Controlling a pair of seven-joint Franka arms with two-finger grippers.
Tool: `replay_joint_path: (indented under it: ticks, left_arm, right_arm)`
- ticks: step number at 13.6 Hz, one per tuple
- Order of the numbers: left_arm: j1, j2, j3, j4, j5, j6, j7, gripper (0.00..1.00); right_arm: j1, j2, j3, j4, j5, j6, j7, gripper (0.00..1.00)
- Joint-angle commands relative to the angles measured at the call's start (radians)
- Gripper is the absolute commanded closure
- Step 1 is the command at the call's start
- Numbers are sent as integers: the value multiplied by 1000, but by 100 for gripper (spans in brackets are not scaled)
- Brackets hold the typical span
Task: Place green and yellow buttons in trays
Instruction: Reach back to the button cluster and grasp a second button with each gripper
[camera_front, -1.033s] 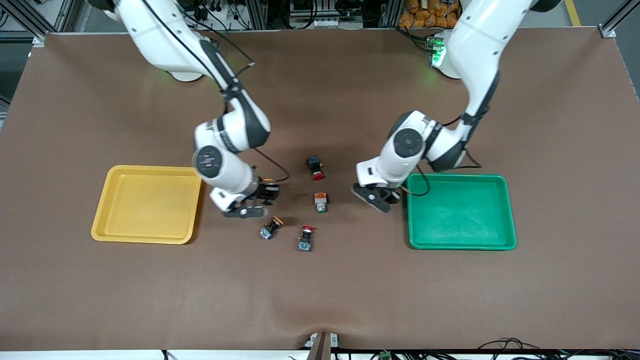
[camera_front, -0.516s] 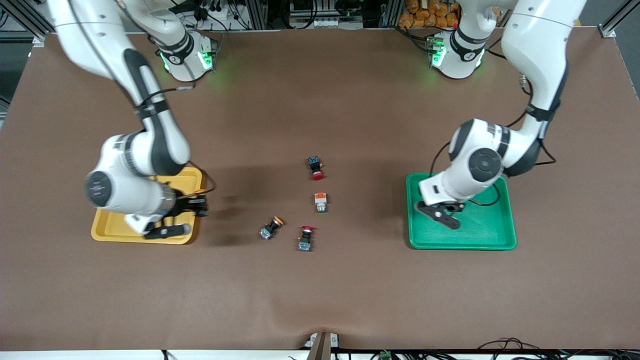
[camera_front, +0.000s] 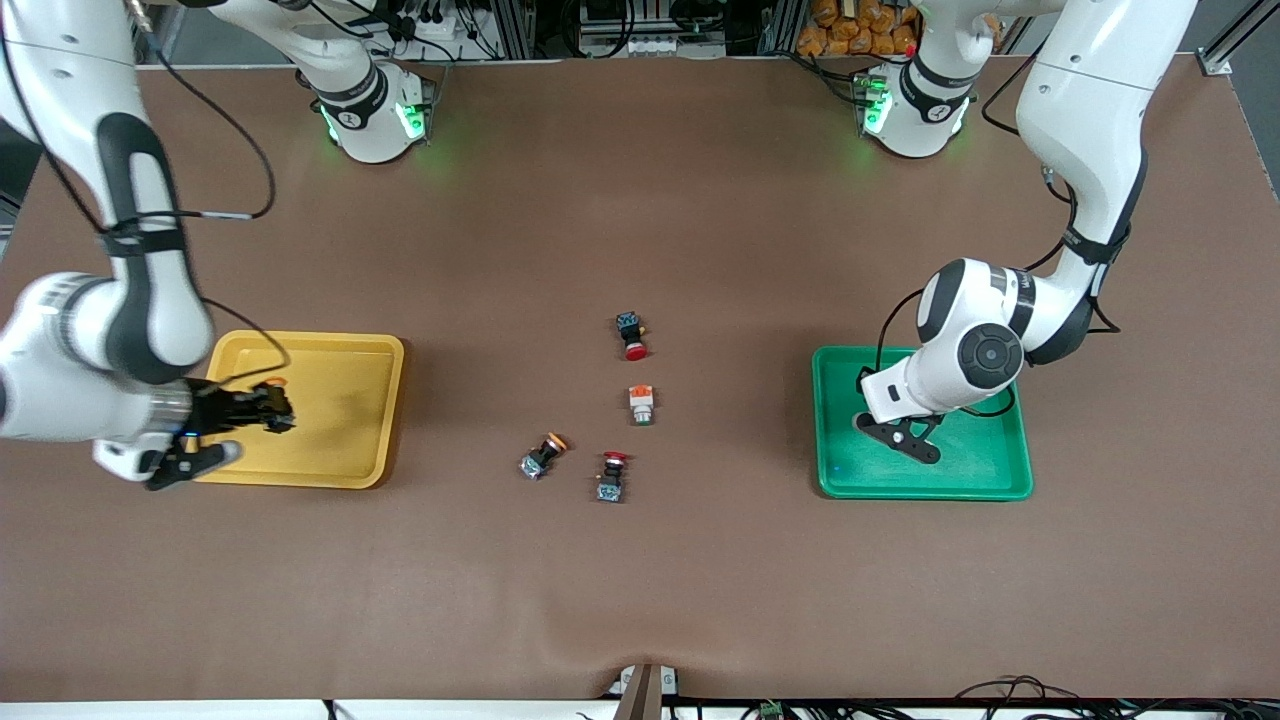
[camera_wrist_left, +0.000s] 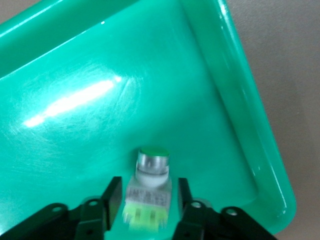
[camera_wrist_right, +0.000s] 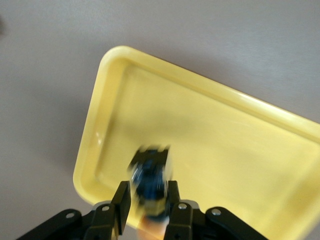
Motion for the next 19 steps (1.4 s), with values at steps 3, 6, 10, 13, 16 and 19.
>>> replay_joint_path:
  ticks: [3,6,10,13,16,19]
  left_arm:
    - [8,-9,-15,39,7,-9,2,0]
    - [1,-11,-73,96,-24,-26,-20,0]
    - [-43,3,-108,222,-87,-89,-139,0]
    - [-101,18,-108,250,-87,-95,-286,0]
    - [-161,28,-107,268,-85,-95,-453,0]
    - [-209,44,-107,290,-87,-95,-572,0]
  right_arm:
    - [-15,-2,16,137,-29,-178,-31,0]
    - [55,6,22,140,-9,-164,-14,0]
    - [181,42,22,140,22,-26,180,0]
    - [250,81,23,144,55,-1,407,0]
    - [281,139,23,170,94,48,629,0]
    - [348,158,22,172,131,88,845,0]
